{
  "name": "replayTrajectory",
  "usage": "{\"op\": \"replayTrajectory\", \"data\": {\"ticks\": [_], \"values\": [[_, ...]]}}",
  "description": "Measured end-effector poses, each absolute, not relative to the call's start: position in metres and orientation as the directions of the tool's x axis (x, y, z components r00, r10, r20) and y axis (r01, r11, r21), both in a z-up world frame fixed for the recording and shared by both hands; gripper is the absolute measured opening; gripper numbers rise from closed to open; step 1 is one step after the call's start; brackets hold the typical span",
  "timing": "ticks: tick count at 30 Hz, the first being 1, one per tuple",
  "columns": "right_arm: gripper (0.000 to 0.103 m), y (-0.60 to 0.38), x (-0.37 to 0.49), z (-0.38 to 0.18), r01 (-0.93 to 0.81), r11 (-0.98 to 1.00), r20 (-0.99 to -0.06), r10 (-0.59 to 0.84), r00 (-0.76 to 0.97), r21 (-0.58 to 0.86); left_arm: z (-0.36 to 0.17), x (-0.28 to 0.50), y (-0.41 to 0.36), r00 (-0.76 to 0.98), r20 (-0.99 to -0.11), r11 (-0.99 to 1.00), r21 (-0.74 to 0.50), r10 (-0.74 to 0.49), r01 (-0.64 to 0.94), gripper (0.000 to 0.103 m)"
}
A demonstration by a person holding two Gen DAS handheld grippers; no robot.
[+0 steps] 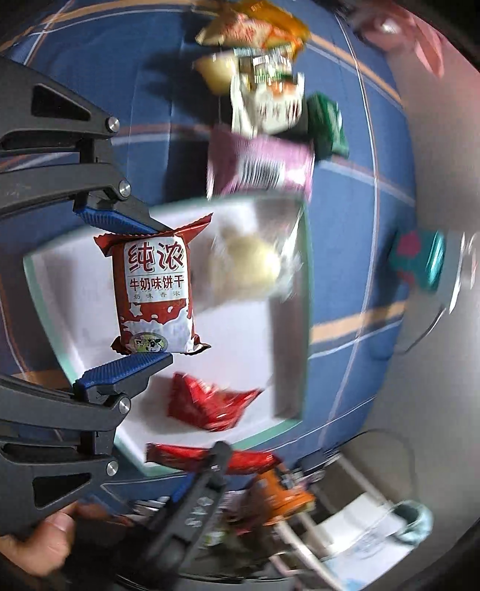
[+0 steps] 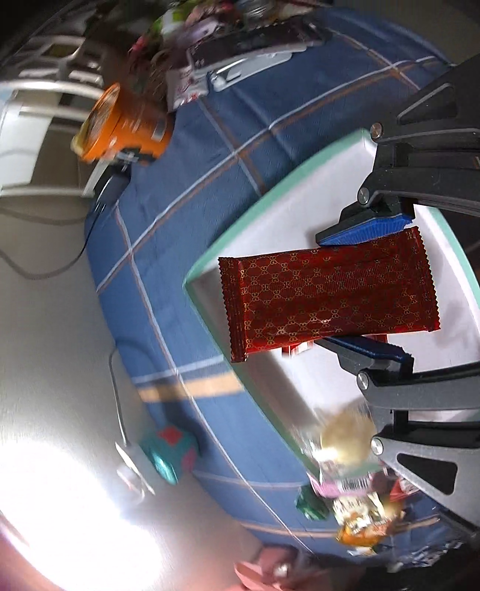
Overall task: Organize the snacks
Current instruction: 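Carry both packets over the white tray and open both tools to release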
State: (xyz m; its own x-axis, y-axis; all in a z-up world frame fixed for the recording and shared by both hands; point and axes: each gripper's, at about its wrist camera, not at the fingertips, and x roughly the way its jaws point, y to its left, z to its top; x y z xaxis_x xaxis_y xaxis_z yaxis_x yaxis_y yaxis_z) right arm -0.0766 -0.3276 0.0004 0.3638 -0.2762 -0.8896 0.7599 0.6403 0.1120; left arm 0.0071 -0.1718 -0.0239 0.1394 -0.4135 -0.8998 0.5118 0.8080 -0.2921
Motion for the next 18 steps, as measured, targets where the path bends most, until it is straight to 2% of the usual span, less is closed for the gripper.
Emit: {"op": "replayTrajectory", "data": {"ticks": [9,11,13,14,18], "values": [[0.049,-0.344,-0.083,-0.026,0.799,0.594,-0.929,-0.233,0.288,0.098,-0.049,0.004,-0.184,0.092,-0.928,0.809,-0.261,-0.36,0.526,0.062],[0.049,-0.344,-0.082,-0.029,0.798,0.594,-0.931,-0.227,0.285,0.099,-0.049,0.005,-0.185,0.103,-0.927,0.813,-0.26,-0.362,0.521,0.065],[0.049,-0.345,-0.083,-0.029,0.798,0.595,-0.93,-0.229,0.287,0.1,-0.046,0.005,-0.183,0.11,-0.921,0.813,-0.269,-0.374,0.517,0.075],[0.049,-0.345,-0.084,-0.028,0.799,0.593,-0.929,-0.232,0.289,0.101,-0.043,0.005,-0.182,0.113,-0.917,0.811,-0.275,-0.383,0.516,0.077],[0.049,-0.344,-0.085,-0.025,0.804,0.587,-0.926,-0.241,0.292,0.101,-0.033,0.005,-0.178,0.142,-0.908,0.81,-0.269,-0.393,0.522,0.08]]}}
